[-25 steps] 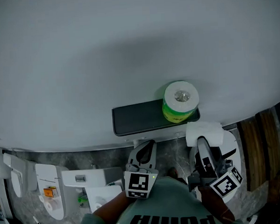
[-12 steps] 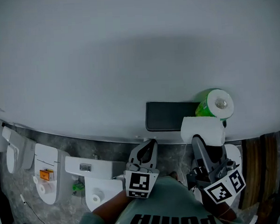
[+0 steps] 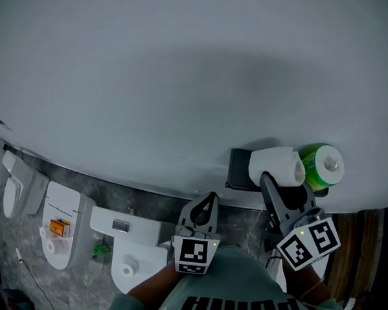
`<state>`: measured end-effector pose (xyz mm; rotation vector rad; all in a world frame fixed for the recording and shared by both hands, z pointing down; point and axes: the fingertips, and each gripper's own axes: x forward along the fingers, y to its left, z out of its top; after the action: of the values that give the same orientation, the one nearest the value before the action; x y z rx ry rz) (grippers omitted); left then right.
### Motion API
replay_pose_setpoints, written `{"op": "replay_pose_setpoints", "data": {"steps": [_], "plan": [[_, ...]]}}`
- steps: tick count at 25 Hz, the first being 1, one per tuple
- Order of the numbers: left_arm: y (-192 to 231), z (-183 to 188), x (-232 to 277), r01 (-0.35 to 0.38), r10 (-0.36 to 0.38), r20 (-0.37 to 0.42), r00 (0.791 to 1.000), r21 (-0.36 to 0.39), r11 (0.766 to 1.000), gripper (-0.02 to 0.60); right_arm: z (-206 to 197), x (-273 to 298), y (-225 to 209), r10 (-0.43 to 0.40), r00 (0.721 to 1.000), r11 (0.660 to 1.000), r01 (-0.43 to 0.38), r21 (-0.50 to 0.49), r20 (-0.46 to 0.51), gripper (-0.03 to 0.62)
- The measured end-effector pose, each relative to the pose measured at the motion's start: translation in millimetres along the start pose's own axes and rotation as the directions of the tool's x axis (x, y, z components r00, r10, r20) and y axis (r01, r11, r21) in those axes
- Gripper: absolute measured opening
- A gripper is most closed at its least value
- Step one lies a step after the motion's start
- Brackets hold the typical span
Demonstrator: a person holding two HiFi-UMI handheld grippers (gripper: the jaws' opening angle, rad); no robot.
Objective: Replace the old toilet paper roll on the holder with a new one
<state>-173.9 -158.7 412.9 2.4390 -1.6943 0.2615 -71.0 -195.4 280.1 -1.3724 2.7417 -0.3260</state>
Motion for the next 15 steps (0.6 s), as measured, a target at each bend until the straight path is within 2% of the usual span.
{"op": "replay_pose_setpoints", "data": {"steps": [10,15], "plan": [[10.9,-0.6,4.4,-0.014,0.014,0.011,1.000,-0.030,0.999,0.005,-20.5,28.7,2.2,-0.014,0.985,0.990,-0.010,-0.142,-0.169,0.204],[12.1,-1.6,1.8,-0.016,0.017,0.013,1.000,-0.044,0.999,0.005,-26.4,32.1,2.5,-0.053,0.973,0.980,0.007,-0.198,-0.227,0.204]]}}
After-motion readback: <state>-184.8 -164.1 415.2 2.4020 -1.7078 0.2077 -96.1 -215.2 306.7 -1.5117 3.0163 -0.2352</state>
